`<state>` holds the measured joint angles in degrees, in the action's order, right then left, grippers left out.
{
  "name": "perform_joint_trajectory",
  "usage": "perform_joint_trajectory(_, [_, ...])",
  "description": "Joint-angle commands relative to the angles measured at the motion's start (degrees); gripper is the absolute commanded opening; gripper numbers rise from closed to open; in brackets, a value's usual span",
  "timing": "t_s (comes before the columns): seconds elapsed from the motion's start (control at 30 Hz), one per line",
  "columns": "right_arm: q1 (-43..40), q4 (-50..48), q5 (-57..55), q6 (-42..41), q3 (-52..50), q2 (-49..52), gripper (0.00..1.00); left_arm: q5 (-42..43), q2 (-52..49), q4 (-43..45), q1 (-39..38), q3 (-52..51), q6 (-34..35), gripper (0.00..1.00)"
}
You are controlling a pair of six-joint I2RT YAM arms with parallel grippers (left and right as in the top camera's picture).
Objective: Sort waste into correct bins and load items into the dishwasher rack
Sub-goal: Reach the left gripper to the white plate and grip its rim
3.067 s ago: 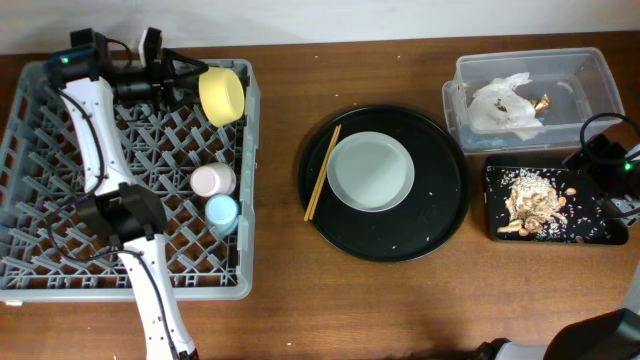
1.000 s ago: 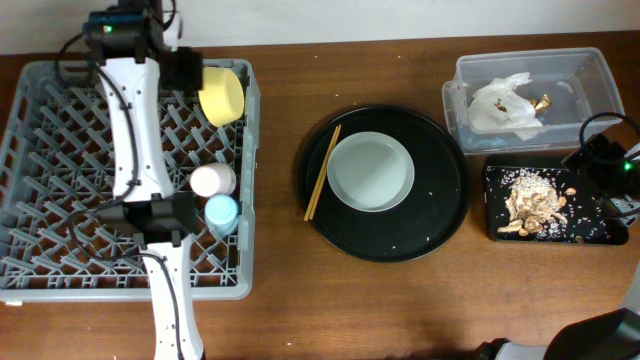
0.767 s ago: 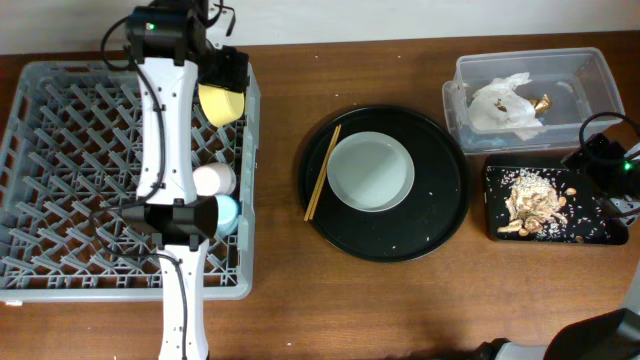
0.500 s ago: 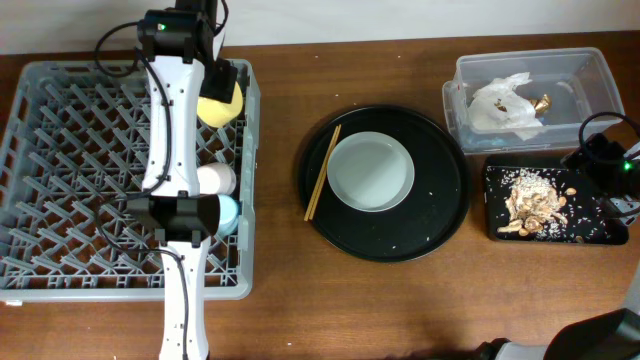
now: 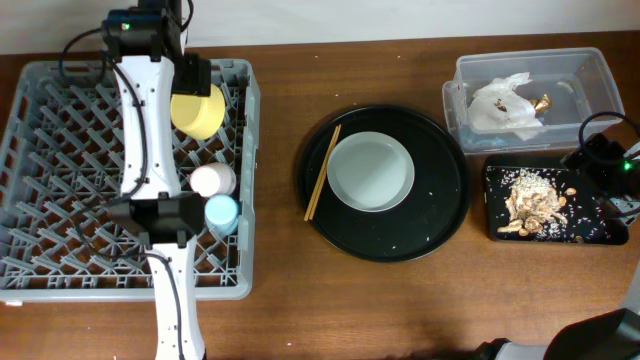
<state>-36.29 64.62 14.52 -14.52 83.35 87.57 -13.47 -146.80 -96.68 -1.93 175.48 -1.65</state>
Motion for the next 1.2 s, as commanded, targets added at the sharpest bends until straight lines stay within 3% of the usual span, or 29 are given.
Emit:
perform_joint_trajectory(0.0, [0.0,-0.1,0.6,0.6,-0.3,0.3,0.93,3.5,17.4,0.0,-2.3,1.4,0.8,0.99])
perform_joint_trajectory(0.07, [0.0,-0.1,1.6,0.8,-0.3,0.3,0.93,7.6,23.1,0.0,-4.2,1.4,0.8,0.99])
perform_joint_trajectory(0.2, [0.0,0.2,1.6,0.8,-0.3,0.3,0.93,15.5,24.8,0.0,-10.3,-0.9,-1.2,0.97])
perform_joint_trajectory(0.3, [0.0,0.2,1.6,0.8,-0.3,0.3,0.93,15.8,24.8,0.1,-16.7,-14.2,-1.2,0.84])
perform_joint_trajectory(0.37, [0.0,0.0,2.7,0.8,-0.3,0.3,0.94,15.9,24.8,2.4,-21.2,-26.5,-4.3,0.82])
perform_joint_trajectory(0.53, [0.0,0.1,3.1,1.2,-0.3,0.3,0.93,15.6,24.8,23.0,-33.7,-53.9,-12.1,0.8])
perform_joint_trajectory(0.6, [0.0,0.1,3.1,1.2,-0.3,0.3,0.94,14.8,24.8,29.6,-38.2,-61.0,-17.2,0.8])
perform_joint_trajectory(0.73, [0.0,0.6,3.1,1.2,-0.3,0.3,0.94,9.5,24.8,41.0,-46.1,-71.5,-19.9,0.8])
perform_joint_trajectory(0.87, [0.0,0.8,3.1,1.2,-0.3,0.3,0.94,9.4,24.7,45.9,-47.7,-75.2,-19.9,0.8])
perform_joint_trajectory(1.17, [0.0,2.5,3.1,2.3,-0.3,0.3,0.95,9.4,24.7,48.2,-47.7,-75.3,-19.9,0.79])
